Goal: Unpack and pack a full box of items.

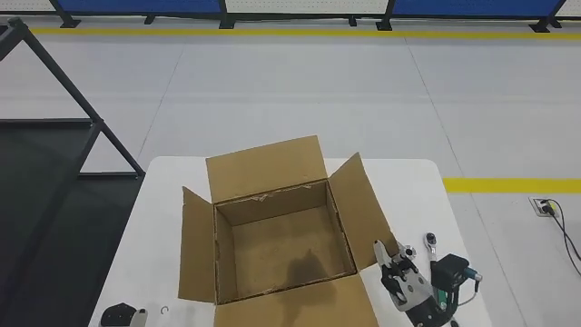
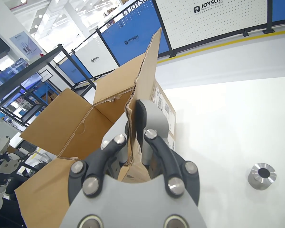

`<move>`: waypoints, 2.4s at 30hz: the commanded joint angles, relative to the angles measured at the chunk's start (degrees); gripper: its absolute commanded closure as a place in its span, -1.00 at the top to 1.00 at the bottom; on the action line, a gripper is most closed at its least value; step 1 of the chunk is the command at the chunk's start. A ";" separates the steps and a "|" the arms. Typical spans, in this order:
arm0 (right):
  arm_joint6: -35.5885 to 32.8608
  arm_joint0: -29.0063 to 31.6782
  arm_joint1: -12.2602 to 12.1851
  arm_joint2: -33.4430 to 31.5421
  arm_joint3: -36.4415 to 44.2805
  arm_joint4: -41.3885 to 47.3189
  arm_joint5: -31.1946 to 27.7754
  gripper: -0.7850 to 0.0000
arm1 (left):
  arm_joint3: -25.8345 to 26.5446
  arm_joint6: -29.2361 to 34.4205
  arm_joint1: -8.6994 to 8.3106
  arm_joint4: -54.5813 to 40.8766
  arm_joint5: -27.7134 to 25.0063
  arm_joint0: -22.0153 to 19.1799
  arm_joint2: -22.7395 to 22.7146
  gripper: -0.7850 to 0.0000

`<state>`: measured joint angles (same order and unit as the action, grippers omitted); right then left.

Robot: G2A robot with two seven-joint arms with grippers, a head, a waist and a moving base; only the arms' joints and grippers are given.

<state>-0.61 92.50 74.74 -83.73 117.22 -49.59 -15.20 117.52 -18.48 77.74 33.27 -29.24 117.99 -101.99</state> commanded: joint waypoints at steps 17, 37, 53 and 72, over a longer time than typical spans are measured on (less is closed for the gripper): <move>-2.91 -1.97 -0.44 -0.22 -1.28 -1.32 -0.23 1.00 | -0.56 0.37 0.28 0.11 0.05 -0.08 0.26 1.00; -26.58 -11.13 -1.82 1.51 -4.30 -6.97 -2.10 1.00 | -2.49 1.66 0.50 0.27 0.49 -1.49 1.37 1.00; -23.48 -16.21 -0.84 7.22 -7.31 -6.13 9.09 -1.00 | -3.36 1.81 0.59 -0.96 -0.21 -1.73 0.83 1.00; -5.68 -12.82 -0.05 6.79 -10.14 7.09 5.92 -1.00 | -3.60 2.98 0.67 -1.18 0.00 -2.39 0.75 1.00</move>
<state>-7.21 79.56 74.66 -76.92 107.18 -43.00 -9.17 113.93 -15.50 78.41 32.08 -29.22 115.61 -101.23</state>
